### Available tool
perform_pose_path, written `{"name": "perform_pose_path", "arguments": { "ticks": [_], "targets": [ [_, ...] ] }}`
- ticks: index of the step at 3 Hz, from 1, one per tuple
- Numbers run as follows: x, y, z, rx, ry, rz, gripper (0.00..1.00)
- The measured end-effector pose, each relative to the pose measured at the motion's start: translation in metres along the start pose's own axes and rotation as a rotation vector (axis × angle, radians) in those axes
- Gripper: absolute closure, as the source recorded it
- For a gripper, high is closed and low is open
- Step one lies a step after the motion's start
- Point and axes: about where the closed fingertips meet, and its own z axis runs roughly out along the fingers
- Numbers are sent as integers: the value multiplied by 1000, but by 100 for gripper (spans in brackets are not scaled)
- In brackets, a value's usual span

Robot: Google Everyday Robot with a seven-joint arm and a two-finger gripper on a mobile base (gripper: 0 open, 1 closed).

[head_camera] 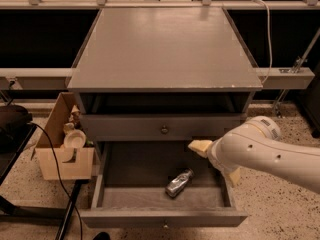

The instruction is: Pick redbull can from middle drawer and place on counter

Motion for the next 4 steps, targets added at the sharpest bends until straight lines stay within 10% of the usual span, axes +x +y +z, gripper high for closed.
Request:
{"name": "perform_pose_path", "arguments": {
  "ticks": [2, 4],
  "targets": [
    [12, 5, 73, 46, -102, 38, 0],
    [18, -4, 131, 101, -335, 156, 0]
  ]
}}
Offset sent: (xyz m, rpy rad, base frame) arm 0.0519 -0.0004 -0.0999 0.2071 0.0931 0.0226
